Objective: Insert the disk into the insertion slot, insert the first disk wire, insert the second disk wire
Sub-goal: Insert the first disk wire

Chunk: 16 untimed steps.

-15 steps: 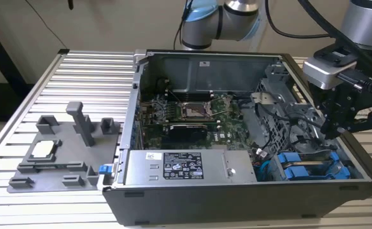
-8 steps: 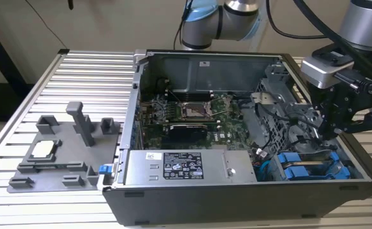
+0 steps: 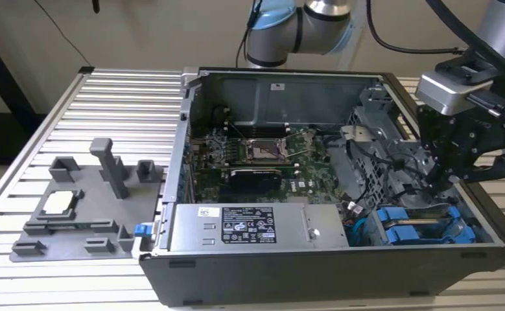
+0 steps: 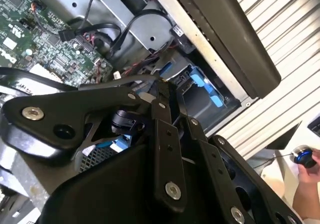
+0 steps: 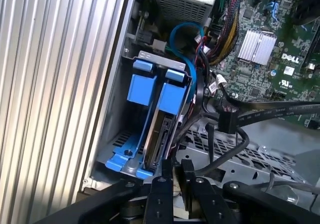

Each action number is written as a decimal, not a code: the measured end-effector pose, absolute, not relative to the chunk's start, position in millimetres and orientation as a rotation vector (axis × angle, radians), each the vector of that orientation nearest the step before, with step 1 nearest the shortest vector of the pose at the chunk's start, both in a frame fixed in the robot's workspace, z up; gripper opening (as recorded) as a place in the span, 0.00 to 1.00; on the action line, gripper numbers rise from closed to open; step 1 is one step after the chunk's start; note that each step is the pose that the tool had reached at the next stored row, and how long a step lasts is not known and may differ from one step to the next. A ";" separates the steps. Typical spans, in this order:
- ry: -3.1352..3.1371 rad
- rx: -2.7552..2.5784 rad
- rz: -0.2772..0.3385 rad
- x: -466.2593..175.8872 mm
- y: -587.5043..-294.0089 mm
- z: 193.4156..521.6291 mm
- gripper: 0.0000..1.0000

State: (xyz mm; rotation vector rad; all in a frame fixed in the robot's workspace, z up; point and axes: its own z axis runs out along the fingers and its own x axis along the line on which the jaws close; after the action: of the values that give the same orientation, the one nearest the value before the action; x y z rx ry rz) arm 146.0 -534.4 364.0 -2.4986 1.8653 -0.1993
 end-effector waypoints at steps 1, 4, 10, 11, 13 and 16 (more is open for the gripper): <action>1.866 -2.500 -0.196 147.4 -534.4 364.0 0.19; 1.869 -2.505 -0.184 152.3 -534.4 364.0 0.19; 1.887 -2.533 -0.121 157.2 -534.4 364.0 0.19; 1.889 -2.536 -0.115 157.3 -534.4 364.1 0.19; 1.892 -2.539 -0.105 157.5 -534.4 363.9 0.19; 1.950 -2.497 -0.104 157.5 -534.4 363.8 0.19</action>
State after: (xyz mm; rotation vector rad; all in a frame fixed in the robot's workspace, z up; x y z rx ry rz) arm 157.5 -534.4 363.8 -2.4967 1.9498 -0.1043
